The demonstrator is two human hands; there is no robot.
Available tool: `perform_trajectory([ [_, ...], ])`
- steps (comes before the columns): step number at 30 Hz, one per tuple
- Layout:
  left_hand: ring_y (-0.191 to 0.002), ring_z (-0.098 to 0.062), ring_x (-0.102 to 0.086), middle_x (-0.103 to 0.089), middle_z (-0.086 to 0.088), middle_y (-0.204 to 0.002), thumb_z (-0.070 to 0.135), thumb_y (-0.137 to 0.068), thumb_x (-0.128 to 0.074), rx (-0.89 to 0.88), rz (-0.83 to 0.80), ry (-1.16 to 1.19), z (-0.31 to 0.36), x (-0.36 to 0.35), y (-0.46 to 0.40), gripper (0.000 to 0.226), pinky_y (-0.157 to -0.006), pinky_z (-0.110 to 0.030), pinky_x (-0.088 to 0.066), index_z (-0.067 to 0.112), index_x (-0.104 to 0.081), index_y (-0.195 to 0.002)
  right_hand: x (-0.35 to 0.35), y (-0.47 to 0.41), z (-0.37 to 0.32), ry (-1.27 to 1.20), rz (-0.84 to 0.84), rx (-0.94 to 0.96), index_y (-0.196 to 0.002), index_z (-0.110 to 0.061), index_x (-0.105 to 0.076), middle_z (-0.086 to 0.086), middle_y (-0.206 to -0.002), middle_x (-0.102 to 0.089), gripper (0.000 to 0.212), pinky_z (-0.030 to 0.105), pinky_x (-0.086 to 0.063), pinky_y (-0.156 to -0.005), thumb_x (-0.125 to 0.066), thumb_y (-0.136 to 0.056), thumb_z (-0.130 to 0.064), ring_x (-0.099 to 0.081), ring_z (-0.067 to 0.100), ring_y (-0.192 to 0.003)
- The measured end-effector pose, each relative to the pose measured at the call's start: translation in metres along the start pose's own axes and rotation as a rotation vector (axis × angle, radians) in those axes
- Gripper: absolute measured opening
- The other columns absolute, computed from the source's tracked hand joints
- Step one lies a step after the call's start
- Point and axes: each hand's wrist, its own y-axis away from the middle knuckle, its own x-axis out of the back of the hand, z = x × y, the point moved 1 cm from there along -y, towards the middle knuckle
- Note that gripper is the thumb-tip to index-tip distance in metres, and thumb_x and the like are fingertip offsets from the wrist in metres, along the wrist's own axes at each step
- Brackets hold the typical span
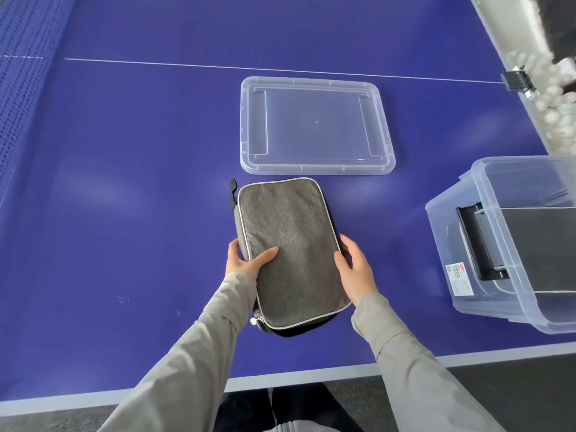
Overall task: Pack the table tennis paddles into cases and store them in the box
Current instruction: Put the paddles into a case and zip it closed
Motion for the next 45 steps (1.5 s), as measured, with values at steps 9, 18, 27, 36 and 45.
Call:
perform_trajectory([
  [9,-0.098,-0.029,-0.061,-0.062,-0.003,-0.114,0.038,-0.066,-0.080,0.127,0.243,0.376,0.012,-0.006,0.015,0.068,-0.077,-0.042,-0.047,0.029,-0.042,-0.122,-0.017,0.098,-0.004,0.312,0.486,0.651,-0.098,-0.021,-0.053,-0.010,-0.091,-0.051,0.026,0.028,-0.033,-0.075,-0.059,-0.084,-0.042,-0.049,0.011,-0.082],
  [18,-0.100,-0.028,-0.061,-0.060,-0.006,-0.107,0.028,-0.067,-0.082,0.059,0.369,0.549,0.022,-0.012,0.029,0.062,-0.092,-0.048,-0.049,0.025,-0.041,-0.112,-0.064,0.101,-0.023,0.475,0.531,0.631,-0.082,-0.017,-0.055,-0.006,-0.075,-0.056,0.028,0.025,-0.030,-0.066,-0.065,-0.076,-0.043,-0.049,0.014,-0.069],
  [27,-0.087,-0.023,-0.064,-0.062,-0.002,-0.097,0.024,-0.064,-0.084,-0.037,0.359,0.565,0.024,0.004,0.035,0.059,-0.077,-0.039,-0.056,0.023,-0.044,-0.107,-0.052,0.109,-0.027,0.610,0.519,0.945,-0.067,-0.011,-0.061,-0.001,-0.061,-0.052,0.017,0.033,-0.039,-0.051,-0.062,-0.084,-0.014,-0.048,0.020,-0.054],
  [36,-0.071,-0.012,-0.059,-0.057,0.003,-0.088,0.020,-0.075,-0.077,-0.029,0.265,0.500,0.032,0.021,0.051,0.051,-0.046,-0.021,-0.047,0.019,-0.044,-0.113,-0.013,0.099,-0.021,0.480,0.532,0.721,-0.065,-0.012,-0.055,-0.003,-0.060,-0.050,0.022,0.023,-0.038,-0.045,-0.052,-0.085,-0.023,-0.045,0.015,-0.051],
  [45,-0.086,-0.024,-0.067,-0.067,-0.009,-0.107,0.016,-0.069,-0.080,-0.071,0.129,0.435,0.030,0.039,0.054,0.052,-0.071,-0.033,-0.054,0.017,-0.054,-0.113,0.026,0.061,-0.036,0.264,0.490,0.540,-0.071,-0.007,-0.060,-0.001,-0.064,-0.055,0.014,0.026,-0.040,-0.053,-0.070,-0.080,-0.004,-0.048,0.016,-0.055],
])
